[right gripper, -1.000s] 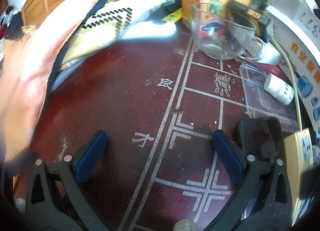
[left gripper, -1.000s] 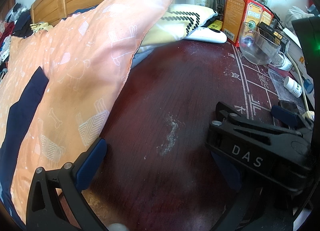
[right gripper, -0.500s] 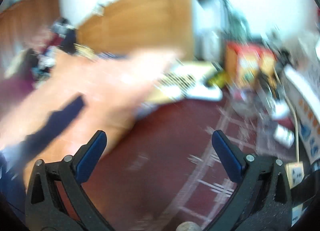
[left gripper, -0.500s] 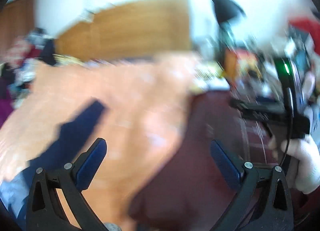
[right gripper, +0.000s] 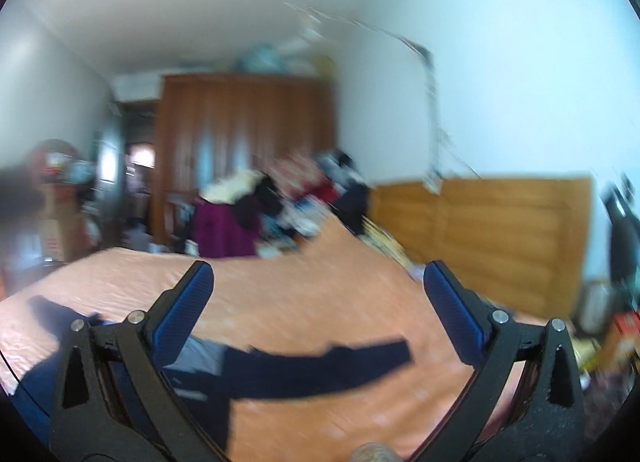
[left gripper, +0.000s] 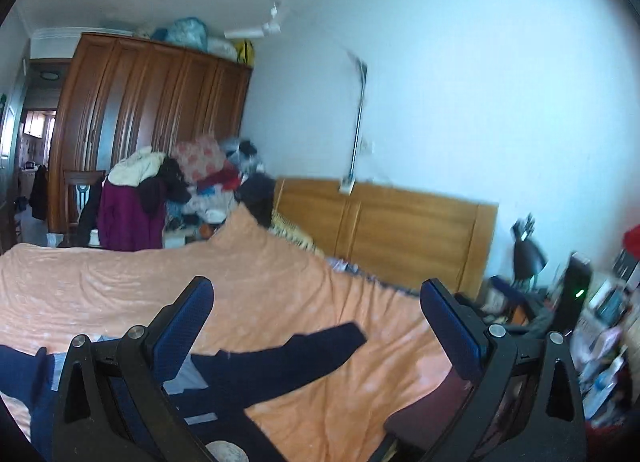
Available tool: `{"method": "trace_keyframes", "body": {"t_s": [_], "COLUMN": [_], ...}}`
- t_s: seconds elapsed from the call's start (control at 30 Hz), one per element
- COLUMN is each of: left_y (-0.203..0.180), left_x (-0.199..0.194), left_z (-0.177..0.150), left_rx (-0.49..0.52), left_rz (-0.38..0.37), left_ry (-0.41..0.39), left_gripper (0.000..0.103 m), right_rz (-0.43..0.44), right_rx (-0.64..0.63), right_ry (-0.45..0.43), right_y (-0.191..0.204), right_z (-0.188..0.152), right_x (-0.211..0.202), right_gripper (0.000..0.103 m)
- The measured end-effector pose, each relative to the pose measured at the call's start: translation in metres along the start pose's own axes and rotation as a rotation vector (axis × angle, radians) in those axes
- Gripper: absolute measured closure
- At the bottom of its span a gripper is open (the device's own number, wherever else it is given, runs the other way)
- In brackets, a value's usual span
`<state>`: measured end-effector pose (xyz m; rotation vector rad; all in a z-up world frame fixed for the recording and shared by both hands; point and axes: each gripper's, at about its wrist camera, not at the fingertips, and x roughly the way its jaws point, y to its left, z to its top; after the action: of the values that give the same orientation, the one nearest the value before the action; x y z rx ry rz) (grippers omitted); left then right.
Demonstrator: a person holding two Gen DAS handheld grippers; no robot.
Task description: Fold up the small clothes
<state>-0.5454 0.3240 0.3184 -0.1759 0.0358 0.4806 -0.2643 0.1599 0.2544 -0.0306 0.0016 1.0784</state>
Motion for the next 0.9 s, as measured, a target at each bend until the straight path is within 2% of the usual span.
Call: {"method": "trace_keyframes", "body": {"t_s": [0.07,0.1,0.13,0.2,0.27,0.3,0.43,0.5,0.57,0.67,0.77,0.9], "left_y": [0.010,0.013,0.015,0.020,0.030,0.037,0.080,0.095,0.103,0.115,0.127,0.136], "left_x": [-0.025,-0.034,-0.042,-0.055,-0.073,-0.082,-0.125,-0.140,-0.150,-0.154,-0.138,-0.110], "left_z": [0.008,0.009,0.009,0.006,0.000,-0.003,-0.008,-0.007,-0.007,-0.015,-0.031,-0.057], "left_rx": [-0.043,-0.043,-0.036,-0.017,-0.017,-0.022,-0.076,-0.081,-0.065,-0.056,-0.059,-0.058], "left_rz": [-0.043,-0.042,-0.028,0.008,0.044,0.063,0.178,0.237,0.295,0.364,0.427,0.448], "left_ry": [-0.044,-0.055,-0.063,-0.060,-0.061,-0.064,-0.091,-0.103,-0.120,-0.123,-0.073,0.004], "left_gripper": [0.000,0.000,0.000,0.000,0.000,0.000,0.000,0.000,0.000,0.000,0.000,0.000], "right_rz": [0.041,0.064,0.098,0.246,0.294,0.330,0.409,0.415,0.401,0.425,0.435,0.383], "right_rx": [-0.005,0.001,0.003,0.010,0.020,-0.005,-0.058,-0.090,-0.108,-0.062,-0.010,-0.041], "right_ry": [-0.042,-0.028,0.022,0.218,0.278,0.327,0.408,0.391,0.334,0.279,0.340,0.395], "right_y": [0.016,0.027,0.036,0.054,0.073,0.087,0.118,0.131,0.139,0.143,0.146,0.146], "right_z": [0.000,-0.009,-0.015,-0.044,-0.063,-0.083,-0.112,-0.105,-0.085,-0.068,-0.078,-0.093], "right_x": [0.005,0.013,0.024,0.057,0.056,0.056,0.055,0.049,0.045,0.046,0.061,0.065], "right_gripper": [0.000,0.000,0.000,0.000,0.000,0.000,0.000,0.000,0.000,0.000,0.000,0.000]}}
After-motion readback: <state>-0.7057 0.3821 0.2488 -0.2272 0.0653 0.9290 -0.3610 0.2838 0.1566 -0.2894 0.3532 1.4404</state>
